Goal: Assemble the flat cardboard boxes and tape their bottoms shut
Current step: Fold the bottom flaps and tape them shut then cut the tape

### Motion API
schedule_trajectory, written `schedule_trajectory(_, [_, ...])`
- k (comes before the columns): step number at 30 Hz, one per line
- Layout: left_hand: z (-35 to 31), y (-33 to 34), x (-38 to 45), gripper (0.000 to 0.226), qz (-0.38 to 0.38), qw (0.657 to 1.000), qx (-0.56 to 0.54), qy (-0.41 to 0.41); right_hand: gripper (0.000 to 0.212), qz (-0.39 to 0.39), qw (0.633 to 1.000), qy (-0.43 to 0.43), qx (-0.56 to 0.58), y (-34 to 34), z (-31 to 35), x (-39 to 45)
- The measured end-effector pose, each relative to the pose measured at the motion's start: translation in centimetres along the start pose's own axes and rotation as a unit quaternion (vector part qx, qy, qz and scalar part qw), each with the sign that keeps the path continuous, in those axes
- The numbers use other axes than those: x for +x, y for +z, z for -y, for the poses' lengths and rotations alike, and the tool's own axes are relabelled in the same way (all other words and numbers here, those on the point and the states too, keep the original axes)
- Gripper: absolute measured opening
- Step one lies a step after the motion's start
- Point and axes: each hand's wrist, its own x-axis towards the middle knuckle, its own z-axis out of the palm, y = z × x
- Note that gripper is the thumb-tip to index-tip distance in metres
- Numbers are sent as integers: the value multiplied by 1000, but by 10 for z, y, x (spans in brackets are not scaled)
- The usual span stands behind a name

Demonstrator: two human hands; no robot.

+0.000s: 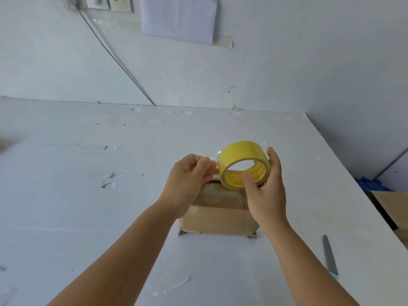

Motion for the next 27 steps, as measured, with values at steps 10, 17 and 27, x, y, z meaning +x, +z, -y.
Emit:
schedule_trajectory(10, [-13, -36, 3, 24, 36, 993, 87, -68, 48, 28, 996, -45, -74, 5, 4, 2])
schedule_trajectory(17, [-8, -41, 10, 27, -29, 989, 146, -11, 34, 88, 989, -38, -117, 3, 2, 13])
schedule_trajectory(27, [17, -69, 17, 28, -80, 983, 153, -55, 37, 121, 983, -36, -132, 12, 3, 16])
